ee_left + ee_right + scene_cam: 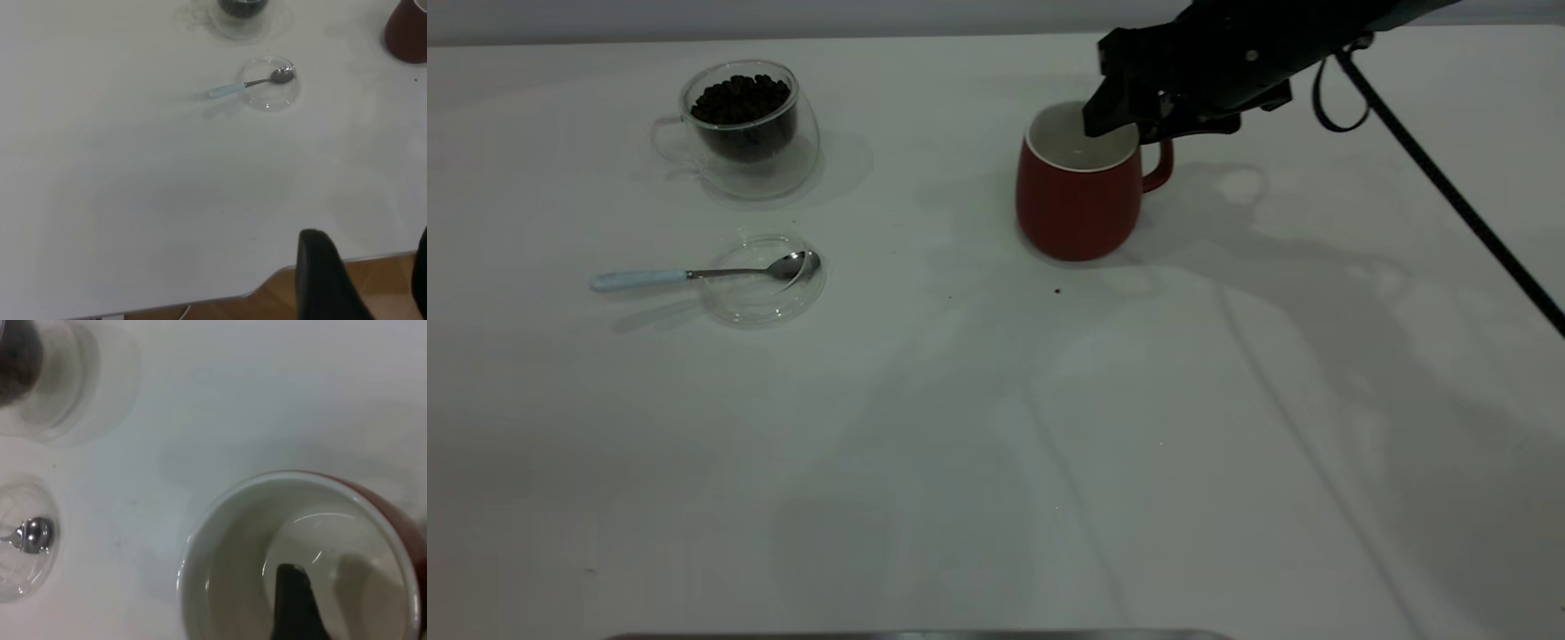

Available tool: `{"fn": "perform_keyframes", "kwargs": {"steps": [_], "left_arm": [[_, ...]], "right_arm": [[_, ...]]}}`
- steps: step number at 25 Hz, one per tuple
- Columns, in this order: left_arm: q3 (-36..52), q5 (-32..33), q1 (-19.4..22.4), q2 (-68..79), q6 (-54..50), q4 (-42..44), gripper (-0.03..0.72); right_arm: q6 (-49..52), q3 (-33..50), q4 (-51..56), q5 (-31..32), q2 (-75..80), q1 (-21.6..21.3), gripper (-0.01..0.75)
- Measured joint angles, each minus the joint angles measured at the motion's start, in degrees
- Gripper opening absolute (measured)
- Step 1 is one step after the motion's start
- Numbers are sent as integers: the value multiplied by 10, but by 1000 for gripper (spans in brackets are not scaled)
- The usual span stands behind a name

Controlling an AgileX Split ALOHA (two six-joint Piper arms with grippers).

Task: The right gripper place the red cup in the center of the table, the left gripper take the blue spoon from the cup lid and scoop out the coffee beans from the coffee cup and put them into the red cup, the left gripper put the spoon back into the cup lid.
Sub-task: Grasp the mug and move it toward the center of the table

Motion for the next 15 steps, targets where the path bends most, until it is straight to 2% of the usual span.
{"fn": "perform_keyframes", "kwargs": {"steps": [15], "left_arm": [[0, 0, 0, 0, 1, 0, 389]], "right_arm": [[-15, -24, 43, -27, 10, 63, 515]]}}
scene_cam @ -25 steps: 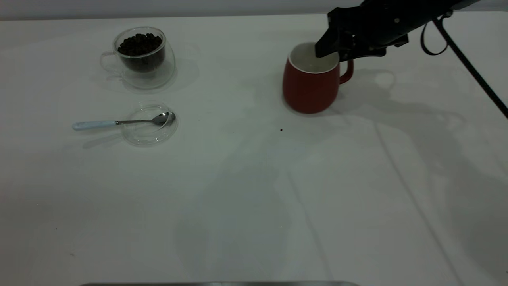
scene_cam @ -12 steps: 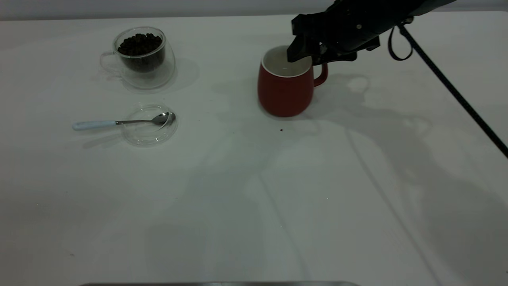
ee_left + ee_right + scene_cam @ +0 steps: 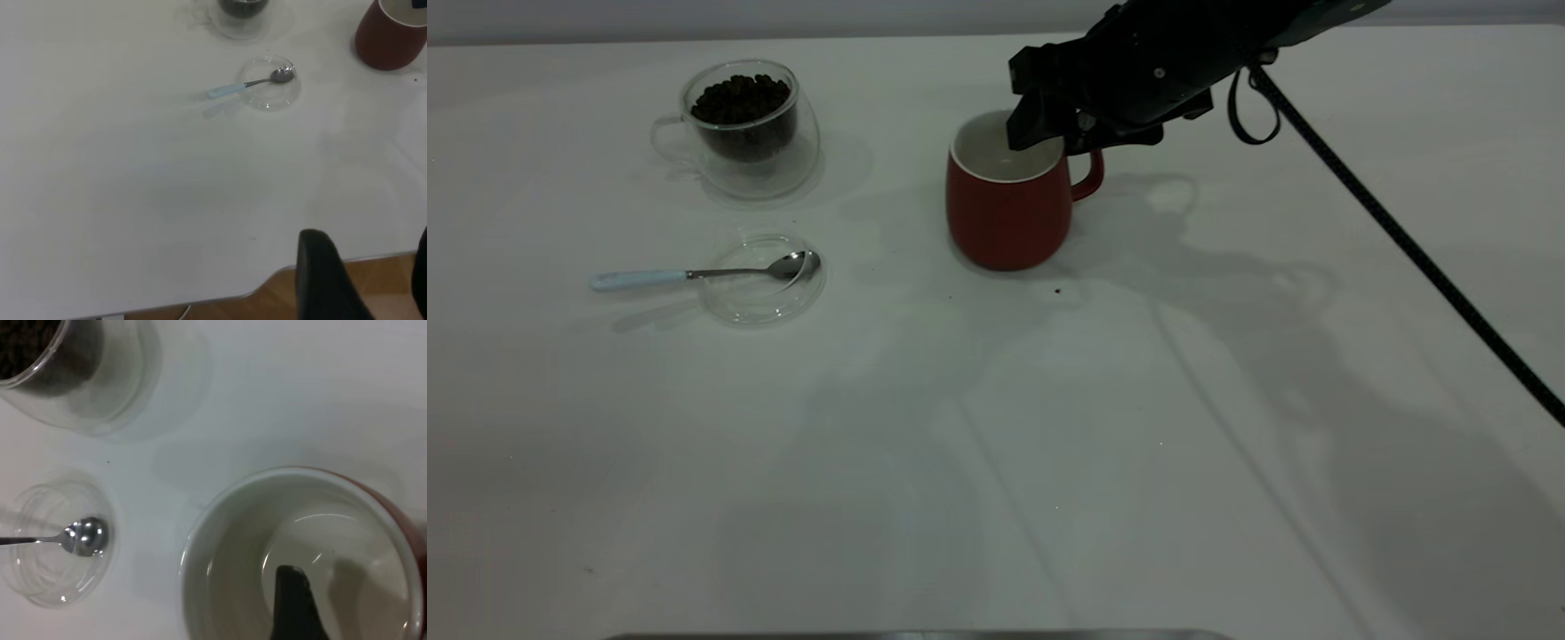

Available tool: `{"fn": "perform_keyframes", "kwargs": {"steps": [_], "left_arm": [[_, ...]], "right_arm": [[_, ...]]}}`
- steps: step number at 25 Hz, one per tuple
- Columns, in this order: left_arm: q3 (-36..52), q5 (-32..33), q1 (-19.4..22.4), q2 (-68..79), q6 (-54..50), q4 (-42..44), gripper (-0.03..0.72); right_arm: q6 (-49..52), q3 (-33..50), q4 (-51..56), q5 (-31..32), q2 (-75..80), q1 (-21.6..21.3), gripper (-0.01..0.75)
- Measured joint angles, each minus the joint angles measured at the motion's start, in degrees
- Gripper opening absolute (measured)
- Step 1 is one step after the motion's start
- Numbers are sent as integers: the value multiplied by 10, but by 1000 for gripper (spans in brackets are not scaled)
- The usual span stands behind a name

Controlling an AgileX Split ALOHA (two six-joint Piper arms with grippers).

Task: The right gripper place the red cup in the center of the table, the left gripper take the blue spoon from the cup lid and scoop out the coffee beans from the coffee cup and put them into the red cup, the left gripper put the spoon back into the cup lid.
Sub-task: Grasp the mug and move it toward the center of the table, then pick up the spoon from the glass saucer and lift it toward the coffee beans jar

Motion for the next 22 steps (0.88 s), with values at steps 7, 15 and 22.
{"fn": "perform_keyframes", "kwargs": {"steps": [7, 15, 22], "left_arm": [[0, 0, 0, 0, 0, 0, 389], [0, 0, 0, 0, -1, 0, 389], [0, 0, 0, 0, -2, 0, 389]], "right_arm": [[-5, 0, 7, -6, 0, 11, 515], [-24, 0, -4, -33, -29, -14, 515], [-6, 49, -130, -25, -143, -49, 515]]}}
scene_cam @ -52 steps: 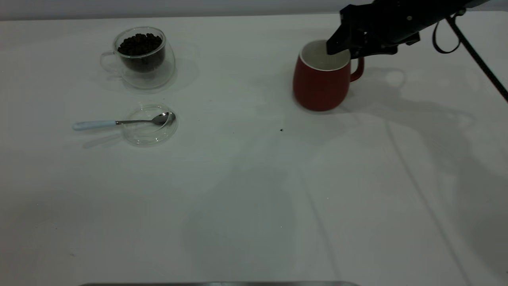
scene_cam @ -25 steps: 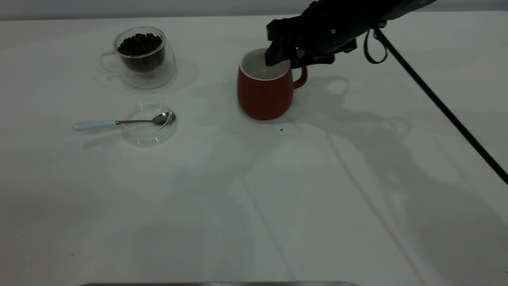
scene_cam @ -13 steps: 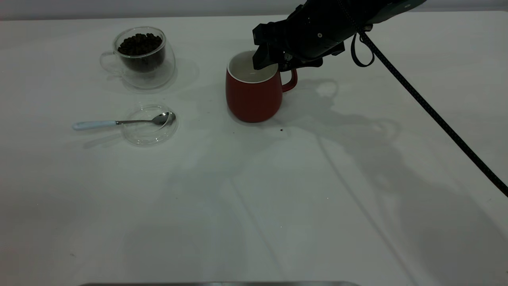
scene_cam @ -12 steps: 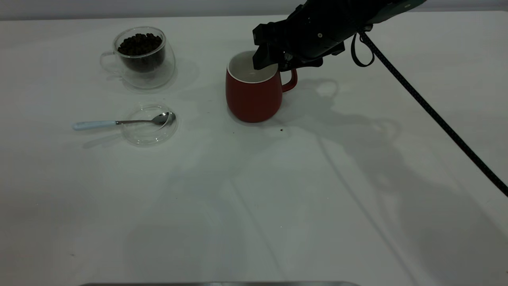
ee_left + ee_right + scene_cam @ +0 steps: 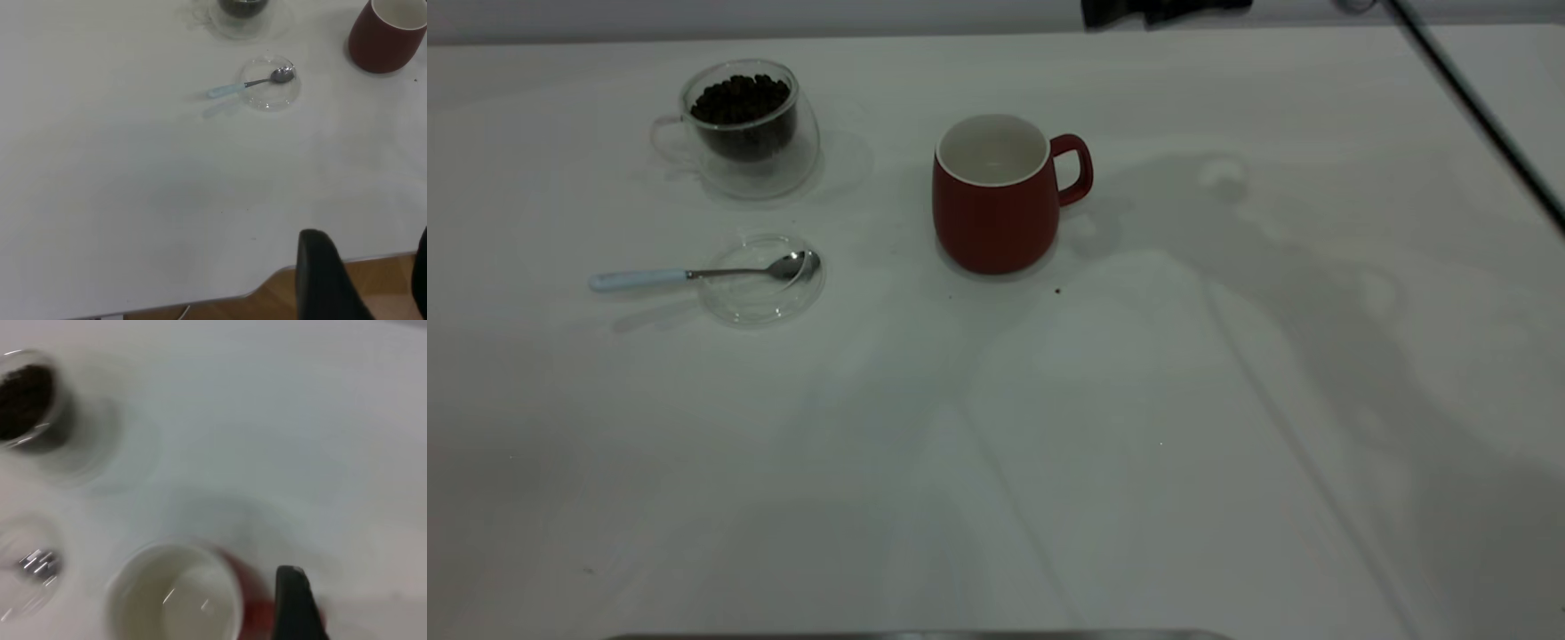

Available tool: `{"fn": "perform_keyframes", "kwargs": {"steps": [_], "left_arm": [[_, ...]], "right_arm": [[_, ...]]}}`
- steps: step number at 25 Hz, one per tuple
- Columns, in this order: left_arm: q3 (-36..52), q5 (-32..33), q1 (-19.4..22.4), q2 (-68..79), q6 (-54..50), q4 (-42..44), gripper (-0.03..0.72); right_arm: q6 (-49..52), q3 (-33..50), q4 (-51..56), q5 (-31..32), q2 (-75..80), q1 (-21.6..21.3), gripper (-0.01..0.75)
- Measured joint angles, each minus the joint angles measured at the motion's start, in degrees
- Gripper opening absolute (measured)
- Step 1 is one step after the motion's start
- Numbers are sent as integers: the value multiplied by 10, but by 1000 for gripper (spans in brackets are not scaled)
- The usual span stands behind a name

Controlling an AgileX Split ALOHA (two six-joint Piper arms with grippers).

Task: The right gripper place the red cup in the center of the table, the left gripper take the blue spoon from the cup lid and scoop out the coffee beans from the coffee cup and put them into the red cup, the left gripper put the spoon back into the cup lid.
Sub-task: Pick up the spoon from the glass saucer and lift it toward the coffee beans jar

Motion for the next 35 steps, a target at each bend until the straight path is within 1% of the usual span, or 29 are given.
{"fn": "perform_keyframes", "kwargs": {"steps": [2, 4, 7, 12, 13, 15, 17, 19, 22, 24, 26, 31, 35], "left_arm": [[0, 0, 0, 0, 0, 0, 389], [0, 0, 0, 0, 0, 0, 389], [0, 0, 0, 0, 0, 0, 389], [0, 0, 0, 0, 0, 0, 389], [0, 0, 0, 0, 0, 0, 389], [0, 0, 0, 0, 0, 0, 389], [0, 0, 0, 0, 0, 0, 389], [0, 0, 0, 0, 0, 0, 389], [0, 0, 0, 0, 0, 0, 389], [0, 0, 0, 0, 0, 0, 389], [0, 0, 0, 0, 1, 0, 389], [0, 0, 0, 0, 1, 0, 389], [0, 0, 0, 0, 2, 0, 389]], "right_arm": [[49, 43, -80, 48, -69, -4, 515], [128, 88, -188, 103, -160, -4, 515], [290, 152, -352, 198, -290, -4, 515], [578, 234, -605, 379, -469, -4, 505], [628, 250, -654, 408, -503, -4, 505], [708, 283, -741, 447, -570, -4, 505], [772, 329, -800, 464, -629, -4, 505], [820, 376, -844, 466, -688, -4, 505], [857, 447, -879, 468, -769, -4, 505], [868, 482, -880, 481, -819, -5, 505], [870, 489, -875, 487, -865, -15, 505], [872, 490, -867, 490, -982, -81, 505], [873, 490, -867, 496, -1103, -113, 505]]}}
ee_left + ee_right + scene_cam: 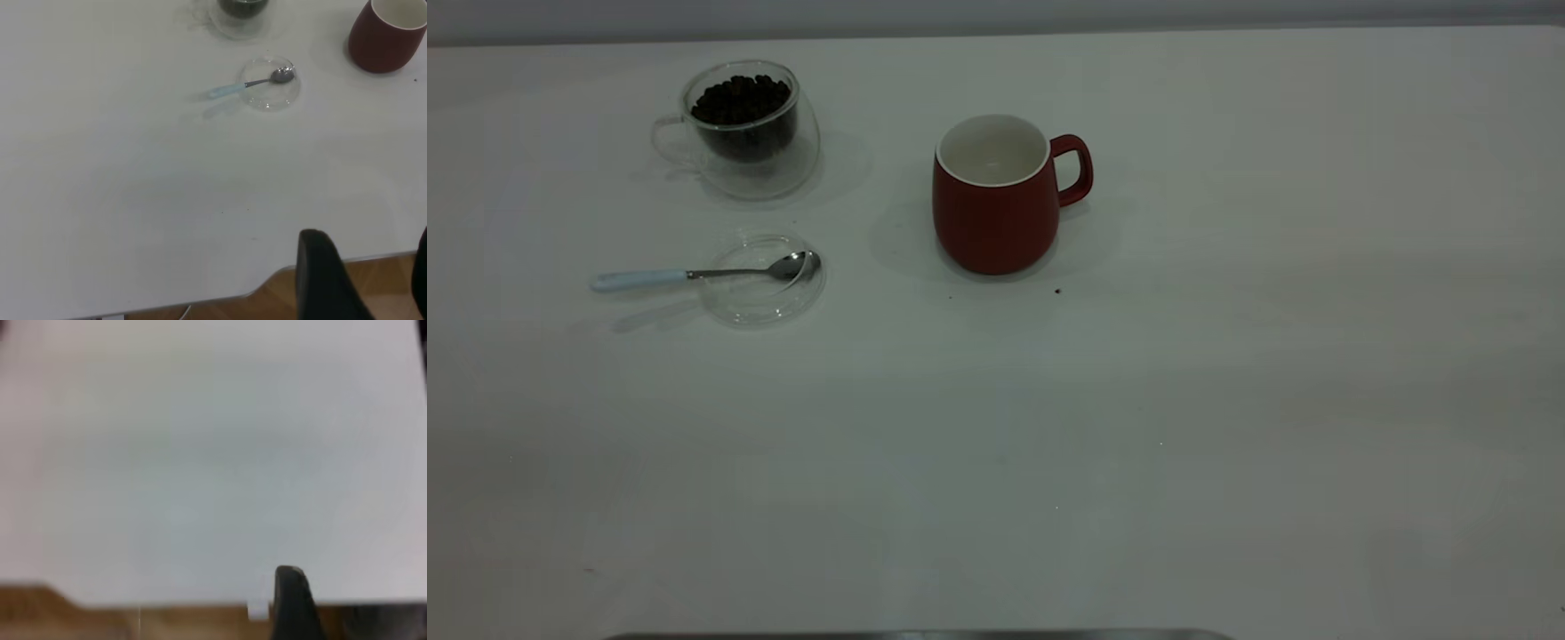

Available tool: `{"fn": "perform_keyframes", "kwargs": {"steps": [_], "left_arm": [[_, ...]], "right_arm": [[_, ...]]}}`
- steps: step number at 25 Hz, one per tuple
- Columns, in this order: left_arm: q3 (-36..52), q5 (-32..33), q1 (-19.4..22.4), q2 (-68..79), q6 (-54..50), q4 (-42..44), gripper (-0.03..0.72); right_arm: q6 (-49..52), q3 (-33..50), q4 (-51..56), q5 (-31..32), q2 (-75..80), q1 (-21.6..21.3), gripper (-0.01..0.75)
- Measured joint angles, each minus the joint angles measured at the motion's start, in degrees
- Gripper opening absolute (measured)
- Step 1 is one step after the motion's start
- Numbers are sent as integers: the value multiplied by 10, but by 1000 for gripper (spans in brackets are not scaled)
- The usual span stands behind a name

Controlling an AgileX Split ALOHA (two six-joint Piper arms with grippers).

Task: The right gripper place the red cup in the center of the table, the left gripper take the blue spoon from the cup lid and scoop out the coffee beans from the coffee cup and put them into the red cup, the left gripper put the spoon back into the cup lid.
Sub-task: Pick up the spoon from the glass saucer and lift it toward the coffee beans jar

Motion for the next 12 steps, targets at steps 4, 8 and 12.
{"fn": "perform_keyframes", "kwargs": {"steps": [4, 8, 12], "left_arm": [[0, 0, 0, 0, 0, 0, 389], [0, 0, 0, 0, 0, 0, 389], [0, 0, 0, 0, 0, 0, 389]], "right_arm": [[0, 0, 0, 8, -120, -24, 505], [0, 0, 2, 12, -131, -52, 505], [0, 0, 4, 12, -131, -59, 505]]}}
